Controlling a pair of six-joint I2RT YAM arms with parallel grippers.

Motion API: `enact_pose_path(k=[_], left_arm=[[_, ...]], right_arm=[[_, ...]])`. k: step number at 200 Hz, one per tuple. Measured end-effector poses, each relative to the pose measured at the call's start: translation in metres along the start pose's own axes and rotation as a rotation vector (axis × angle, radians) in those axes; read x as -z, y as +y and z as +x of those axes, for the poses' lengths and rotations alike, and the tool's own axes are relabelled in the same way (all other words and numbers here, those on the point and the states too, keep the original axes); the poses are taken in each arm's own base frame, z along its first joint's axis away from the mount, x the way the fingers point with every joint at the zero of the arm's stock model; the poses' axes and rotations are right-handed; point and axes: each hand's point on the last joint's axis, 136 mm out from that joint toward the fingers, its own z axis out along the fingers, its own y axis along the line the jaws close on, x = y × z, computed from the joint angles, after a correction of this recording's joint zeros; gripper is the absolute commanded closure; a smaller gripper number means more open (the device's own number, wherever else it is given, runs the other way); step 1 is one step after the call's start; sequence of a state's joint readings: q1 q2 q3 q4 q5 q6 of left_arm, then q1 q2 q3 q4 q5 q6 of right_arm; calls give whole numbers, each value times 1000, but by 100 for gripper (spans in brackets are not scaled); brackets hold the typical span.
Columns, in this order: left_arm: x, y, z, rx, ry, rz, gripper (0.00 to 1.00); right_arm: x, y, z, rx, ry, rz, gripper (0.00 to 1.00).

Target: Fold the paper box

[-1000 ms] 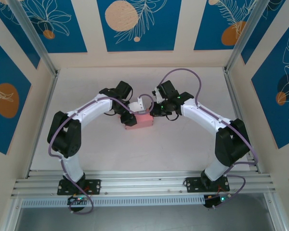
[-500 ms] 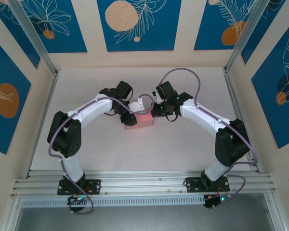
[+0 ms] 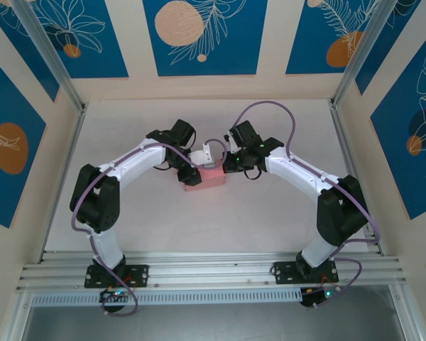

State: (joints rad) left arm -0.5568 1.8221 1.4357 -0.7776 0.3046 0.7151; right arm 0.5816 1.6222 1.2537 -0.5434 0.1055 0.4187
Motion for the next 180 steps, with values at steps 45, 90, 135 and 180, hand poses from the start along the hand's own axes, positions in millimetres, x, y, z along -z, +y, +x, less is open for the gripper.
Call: enact_pose_path(k=[45,90,135,180], left_arm=[[0,3,0,1,8,-12,52],[0,5,0,3,12,-13,47],[0,5,-2,18,3,-19,15],[31,1,-12,32,-79,-91,1]], right_arm=[[-6,-2,2,2,-13,-5,100],[-8,-4,2,4,-19,4,100],[-8,-5,2,4,-21,12,100],[-8,-6,3,3,-17,18,100]])
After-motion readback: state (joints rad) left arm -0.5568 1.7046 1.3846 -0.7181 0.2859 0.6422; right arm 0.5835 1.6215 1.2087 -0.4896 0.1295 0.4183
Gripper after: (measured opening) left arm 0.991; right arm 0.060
